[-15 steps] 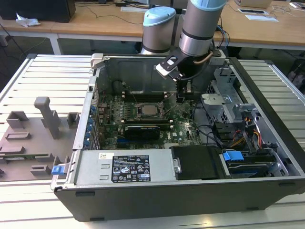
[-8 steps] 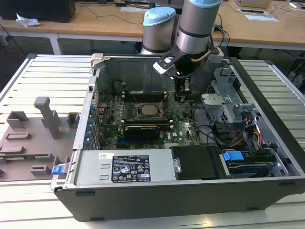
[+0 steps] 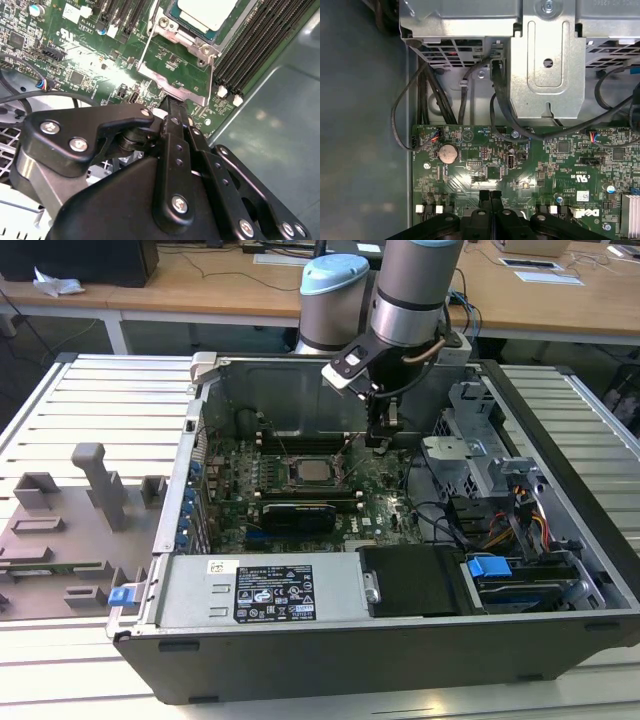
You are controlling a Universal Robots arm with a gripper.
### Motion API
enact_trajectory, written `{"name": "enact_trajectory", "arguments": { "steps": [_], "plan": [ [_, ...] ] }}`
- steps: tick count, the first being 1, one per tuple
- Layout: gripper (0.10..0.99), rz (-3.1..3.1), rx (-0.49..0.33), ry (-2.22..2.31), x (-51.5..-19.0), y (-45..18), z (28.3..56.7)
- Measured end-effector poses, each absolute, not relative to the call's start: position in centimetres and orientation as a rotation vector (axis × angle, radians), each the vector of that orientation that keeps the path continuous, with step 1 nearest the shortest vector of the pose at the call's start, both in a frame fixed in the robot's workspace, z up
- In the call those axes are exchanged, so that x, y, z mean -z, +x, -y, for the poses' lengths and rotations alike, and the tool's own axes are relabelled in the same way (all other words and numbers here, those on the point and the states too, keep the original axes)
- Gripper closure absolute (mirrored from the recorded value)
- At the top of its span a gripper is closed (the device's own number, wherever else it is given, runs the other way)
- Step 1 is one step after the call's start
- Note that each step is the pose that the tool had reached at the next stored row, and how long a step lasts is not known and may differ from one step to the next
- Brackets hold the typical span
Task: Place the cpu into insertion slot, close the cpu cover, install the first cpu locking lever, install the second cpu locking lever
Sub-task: 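Close the cpu cover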
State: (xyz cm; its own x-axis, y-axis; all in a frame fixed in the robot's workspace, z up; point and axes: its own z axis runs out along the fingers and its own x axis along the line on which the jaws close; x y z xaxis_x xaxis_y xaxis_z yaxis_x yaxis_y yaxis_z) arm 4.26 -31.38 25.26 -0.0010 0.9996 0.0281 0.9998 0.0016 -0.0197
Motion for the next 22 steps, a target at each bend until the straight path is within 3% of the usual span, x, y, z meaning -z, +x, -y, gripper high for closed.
{"name": "enact_trajectory", "arguments": {
  "steps": [22],
  "plan": [
    [0.980, 2.199, 0.008, -2.197, -25.3, 2.2, 31.4]
  ]
}}
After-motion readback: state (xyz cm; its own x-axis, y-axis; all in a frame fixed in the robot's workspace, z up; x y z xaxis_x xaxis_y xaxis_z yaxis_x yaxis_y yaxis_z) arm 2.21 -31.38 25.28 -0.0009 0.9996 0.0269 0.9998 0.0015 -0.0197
